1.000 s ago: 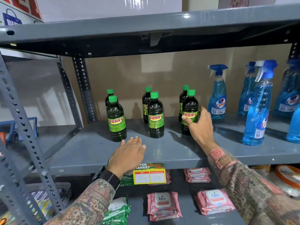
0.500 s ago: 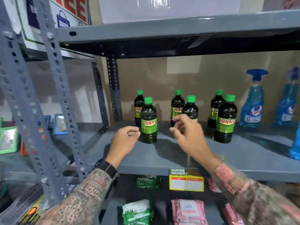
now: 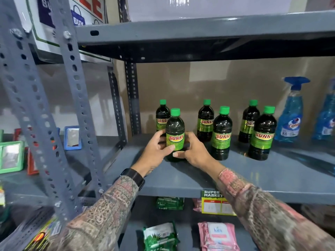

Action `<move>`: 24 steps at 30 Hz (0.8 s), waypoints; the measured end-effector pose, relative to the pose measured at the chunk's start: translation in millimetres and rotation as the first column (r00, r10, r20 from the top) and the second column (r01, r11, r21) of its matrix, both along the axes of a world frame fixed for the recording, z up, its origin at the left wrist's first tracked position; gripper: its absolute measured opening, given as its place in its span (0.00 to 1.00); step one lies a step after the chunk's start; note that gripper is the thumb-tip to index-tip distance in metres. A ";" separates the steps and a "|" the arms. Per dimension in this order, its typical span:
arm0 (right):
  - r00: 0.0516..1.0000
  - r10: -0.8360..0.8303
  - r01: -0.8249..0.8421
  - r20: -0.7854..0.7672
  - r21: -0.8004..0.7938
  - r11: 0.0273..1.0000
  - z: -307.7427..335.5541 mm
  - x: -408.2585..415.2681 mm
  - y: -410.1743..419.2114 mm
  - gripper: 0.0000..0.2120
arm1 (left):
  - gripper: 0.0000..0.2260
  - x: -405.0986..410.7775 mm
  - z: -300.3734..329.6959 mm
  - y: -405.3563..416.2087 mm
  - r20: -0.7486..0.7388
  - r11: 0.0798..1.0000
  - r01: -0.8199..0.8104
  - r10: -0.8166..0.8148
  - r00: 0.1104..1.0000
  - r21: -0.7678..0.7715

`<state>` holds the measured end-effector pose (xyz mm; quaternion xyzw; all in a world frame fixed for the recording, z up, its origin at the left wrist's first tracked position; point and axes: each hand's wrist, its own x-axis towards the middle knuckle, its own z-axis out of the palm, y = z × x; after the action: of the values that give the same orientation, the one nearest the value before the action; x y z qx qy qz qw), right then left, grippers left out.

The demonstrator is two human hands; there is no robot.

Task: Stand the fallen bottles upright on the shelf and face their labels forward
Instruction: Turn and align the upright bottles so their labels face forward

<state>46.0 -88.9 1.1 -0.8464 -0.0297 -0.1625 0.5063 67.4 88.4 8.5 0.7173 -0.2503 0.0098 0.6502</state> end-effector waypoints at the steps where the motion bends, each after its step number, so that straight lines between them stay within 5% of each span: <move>1: 1.000 -0.004 0.004 0.005 -0.009 1.000 -0.2 -3.5 1.2 0.39 | 0.27 -1.7 -0.8 1.7 0.005 1.000 0.001 -0.001 1.000 0.002; 17: 0.999 -0.030 0.033 0.033 -0.095 0.995 1.1 -55.4 14.8 0.38 | 0.27 -30.0 -12.5 17.4 0.032 0.999 0.053 -0.053 0.998 0.001; 21: 0.999 -0.027 0.030 0.034 -0.087 0.996 -1.8 -69.6 4.2 0.42 | 0.28 -43.6 -19.4 20.1 0.048 0.986 -0.154 0.151 0.987 0.060; 24: 0.998 -0.041 0.046 0.045 -0.124 0.991 -7.7 -87.4 -19.8 0.38 | 0.19 -66.0 -30.9 18.5 0.169 0.930 -0.367 0.357 0.919 0.031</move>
<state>-41.5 -108.6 -6.6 -0.8733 -0.0323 -0.1893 0.4477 1.5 106.9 -22.4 0.7680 -0.1649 0.1796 0.5922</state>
